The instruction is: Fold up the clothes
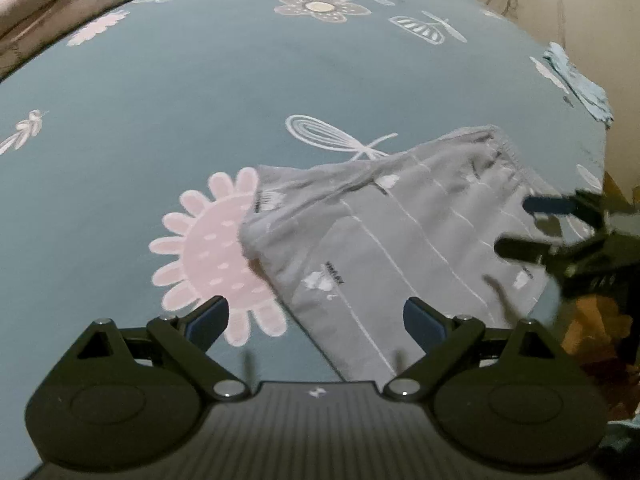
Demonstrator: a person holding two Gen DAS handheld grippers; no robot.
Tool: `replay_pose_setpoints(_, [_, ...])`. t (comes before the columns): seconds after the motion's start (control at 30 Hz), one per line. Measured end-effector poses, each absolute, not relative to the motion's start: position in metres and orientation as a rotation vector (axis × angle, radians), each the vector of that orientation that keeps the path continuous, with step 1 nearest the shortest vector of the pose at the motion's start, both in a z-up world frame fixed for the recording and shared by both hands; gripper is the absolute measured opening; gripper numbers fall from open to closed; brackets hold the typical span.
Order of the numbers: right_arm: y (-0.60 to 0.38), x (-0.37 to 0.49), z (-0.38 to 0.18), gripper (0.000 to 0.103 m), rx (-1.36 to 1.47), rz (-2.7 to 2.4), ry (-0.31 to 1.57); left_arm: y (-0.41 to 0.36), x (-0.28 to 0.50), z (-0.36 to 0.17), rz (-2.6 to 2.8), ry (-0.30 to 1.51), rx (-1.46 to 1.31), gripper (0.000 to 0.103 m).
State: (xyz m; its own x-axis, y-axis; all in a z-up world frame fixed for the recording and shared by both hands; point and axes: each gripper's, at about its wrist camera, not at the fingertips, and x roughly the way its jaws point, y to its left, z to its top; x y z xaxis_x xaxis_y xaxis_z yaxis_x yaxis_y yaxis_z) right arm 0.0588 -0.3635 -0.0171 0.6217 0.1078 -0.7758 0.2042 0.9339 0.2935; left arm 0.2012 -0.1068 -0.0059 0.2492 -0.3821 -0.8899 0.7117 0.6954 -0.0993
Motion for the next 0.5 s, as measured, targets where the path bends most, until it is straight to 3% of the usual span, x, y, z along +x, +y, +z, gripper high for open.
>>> replay_pose_setpoints(0.3, [-0.337,0.064,-0.002,0.103,0.282,0.061,0.873,-0.086,0.212,0.003,-0.628,1.048,0.334,0.094])
replay_pose_setpoints(0.5, [-0.282,0.073,-0.022,0.103,0.015,0.176,0.942,-0.071,0.211,0.003,-0.629,1.052,0.296,0.094])
